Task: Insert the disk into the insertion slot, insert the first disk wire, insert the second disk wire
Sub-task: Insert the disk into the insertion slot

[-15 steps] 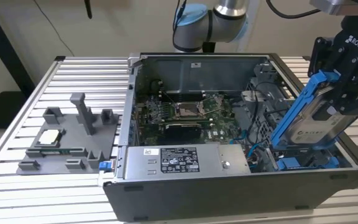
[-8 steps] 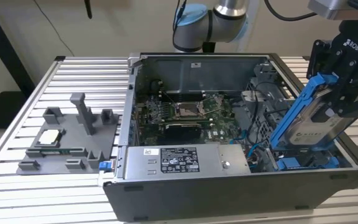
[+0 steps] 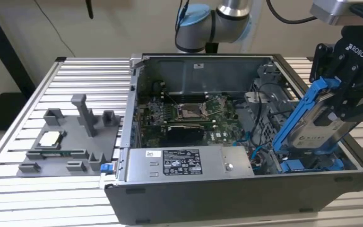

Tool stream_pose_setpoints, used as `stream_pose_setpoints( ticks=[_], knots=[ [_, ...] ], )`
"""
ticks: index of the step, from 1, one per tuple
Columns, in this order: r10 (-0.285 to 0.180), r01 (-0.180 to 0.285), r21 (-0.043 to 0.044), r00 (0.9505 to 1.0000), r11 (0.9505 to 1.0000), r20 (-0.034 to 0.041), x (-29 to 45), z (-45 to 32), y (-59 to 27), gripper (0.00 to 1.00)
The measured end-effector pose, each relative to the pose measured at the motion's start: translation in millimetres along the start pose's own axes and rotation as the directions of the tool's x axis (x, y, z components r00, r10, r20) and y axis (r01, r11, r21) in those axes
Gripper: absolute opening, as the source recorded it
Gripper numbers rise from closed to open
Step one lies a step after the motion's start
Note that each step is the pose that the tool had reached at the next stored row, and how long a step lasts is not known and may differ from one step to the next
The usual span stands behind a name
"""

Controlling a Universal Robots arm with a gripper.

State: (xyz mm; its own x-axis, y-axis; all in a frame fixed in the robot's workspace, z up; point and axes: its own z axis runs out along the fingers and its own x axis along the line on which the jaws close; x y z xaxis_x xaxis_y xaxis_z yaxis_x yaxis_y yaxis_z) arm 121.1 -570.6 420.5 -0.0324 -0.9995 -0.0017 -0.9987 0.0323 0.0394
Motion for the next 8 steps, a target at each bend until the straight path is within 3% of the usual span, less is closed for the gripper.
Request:
stream_pose_setpoints(
  ticks=[2,8],
  knots=[
    [-0.003,0.003,0.0001,1.0000,1.0000,0.0032,0.0,1.4,-0.2,0.33],
    [-0.011,0.011,0.0001,0.9999,0.9999,0.0032,0.5,3.5,-4.7,0.33]
  ],
)
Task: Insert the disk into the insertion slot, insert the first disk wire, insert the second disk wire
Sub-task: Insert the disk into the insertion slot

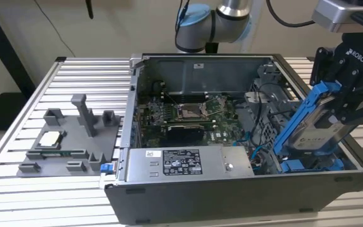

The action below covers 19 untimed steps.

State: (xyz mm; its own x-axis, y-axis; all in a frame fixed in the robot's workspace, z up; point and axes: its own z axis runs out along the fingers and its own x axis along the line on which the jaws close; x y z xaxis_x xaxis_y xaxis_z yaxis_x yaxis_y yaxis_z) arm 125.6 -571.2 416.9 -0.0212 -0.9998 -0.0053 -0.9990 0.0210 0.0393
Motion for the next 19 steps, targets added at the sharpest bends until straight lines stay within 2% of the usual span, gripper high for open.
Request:
stream_pose_setpoints(
  ticks=[13,19],
  knots=[
    [-0.001,0.001,0.0000,1.0000,1.0000,-0.0004,1.5,8.0,-4.4,0.33],
    [-0.001,0.001,0.0000,1.0000,1.0000,0.0000,1.7,14.8,-4.8,0.33]
  ],
)
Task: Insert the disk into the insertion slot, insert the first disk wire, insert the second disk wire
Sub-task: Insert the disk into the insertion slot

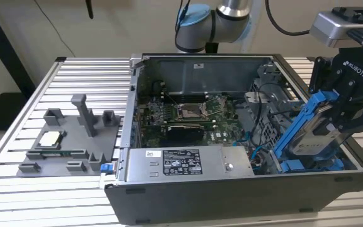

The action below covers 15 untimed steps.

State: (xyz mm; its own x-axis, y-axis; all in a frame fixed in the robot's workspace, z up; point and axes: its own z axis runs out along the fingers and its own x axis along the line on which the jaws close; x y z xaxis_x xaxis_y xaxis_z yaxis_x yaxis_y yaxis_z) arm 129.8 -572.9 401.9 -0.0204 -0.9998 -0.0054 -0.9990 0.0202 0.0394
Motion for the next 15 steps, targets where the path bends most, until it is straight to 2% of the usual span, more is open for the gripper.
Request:
stream_pose_setpoints(
  ticks=[10,15],
  knots=[
    [0.000,0.000,0.0003,1.0000,1.0000,-0.0001,0.1,17.8,-0.7,0.33],
    [0.000,0.000,0.0003,1.0000,1.0000,-0.0004,0.1,23.9,-0.9,0.33]
  ],
)
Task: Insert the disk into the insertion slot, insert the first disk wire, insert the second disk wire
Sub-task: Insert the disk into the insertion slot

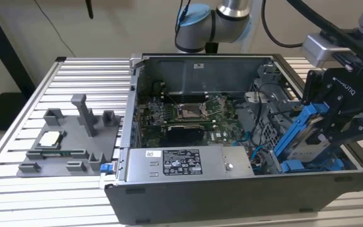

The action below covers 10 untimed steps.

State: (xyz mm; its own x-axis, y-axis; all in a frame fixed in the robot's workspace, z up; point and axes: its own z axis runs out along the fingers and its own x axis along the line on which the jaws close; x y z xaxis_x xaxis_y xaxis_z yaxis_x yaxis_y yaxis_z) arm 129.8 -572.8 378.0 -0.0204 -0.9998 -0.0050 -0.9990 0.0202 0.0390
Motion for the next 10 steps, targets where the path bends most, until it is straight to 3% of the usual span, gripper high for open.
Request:
stream_pose_setpoints(
  ticks=[8,9,10],
  knots=[
    [0.000,0.000,0.0000,1.0000,1.0000,-0.0001,0.0,0.4,-0.1,0.34],
    [0.000,0.000,0.0001,1.0000,1.0000,-0.0003,0.0,0.4,-0.1,0.41],
    [0.000,0.000,0.0000,1.0000,1.0000,-0.0001,0.0,0.3,0.0,0.41]
  ],
)
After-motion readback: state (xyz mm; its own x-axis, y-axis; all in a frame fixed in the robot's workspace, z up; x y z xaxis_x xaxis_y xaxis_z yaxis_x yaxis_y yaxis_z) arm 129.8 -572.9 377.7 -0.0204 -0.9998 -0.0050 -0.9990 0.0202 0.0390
